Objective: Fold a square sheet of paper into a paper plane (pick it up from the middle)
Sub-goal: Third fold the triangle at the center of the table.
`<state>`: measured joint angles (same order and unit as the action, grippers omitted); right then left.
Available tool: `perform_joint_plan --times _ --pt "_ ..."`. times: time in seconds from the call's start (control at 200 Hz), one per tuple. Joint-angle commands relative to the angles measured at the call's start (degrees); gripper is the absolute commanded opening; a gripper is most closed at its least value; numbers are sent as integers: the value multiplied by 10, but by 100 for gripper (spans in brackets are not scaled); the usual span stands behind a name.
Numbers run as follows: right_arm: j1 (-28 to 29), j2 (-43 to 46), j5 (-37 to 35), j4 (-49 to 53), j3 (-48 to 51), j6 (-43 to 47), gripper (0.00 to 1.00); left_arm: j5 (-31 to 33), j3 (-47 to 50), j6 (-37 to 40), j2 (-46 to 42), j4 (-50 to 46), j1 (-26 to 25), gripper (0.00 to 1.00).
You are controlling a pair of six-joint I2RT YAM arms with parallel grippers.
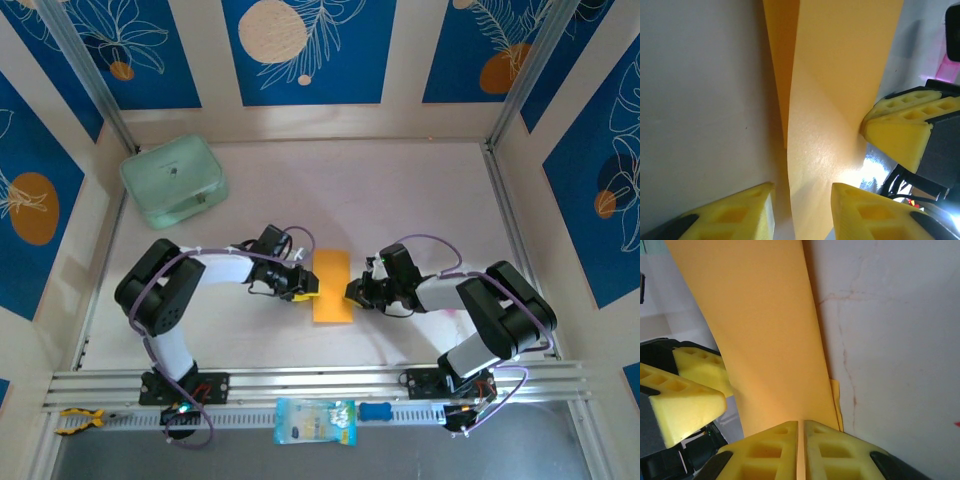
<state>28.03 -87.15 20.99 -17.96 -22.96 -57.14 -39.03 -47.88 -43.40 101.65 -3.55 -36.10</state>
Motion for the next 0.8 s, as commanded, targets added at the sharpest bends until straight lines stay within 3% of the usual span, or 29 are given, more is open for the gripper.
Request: perform_joint_plan --times 0.0,0.35,0.575,0.795 --pt "-3 1 -20 44 19 -8 13 -24 -10 -10 11 27 -4 30" --pt "-2 40 -2 28 18 -10 14 -2 -6 -16 15 29 -4 4" --pt "16 102 9 60 14 3 15 13 -5 -15 11 26 -4 2" --pt "37 79 21 52 30 -2 15 14 -3 -21 12 31 -3 2"
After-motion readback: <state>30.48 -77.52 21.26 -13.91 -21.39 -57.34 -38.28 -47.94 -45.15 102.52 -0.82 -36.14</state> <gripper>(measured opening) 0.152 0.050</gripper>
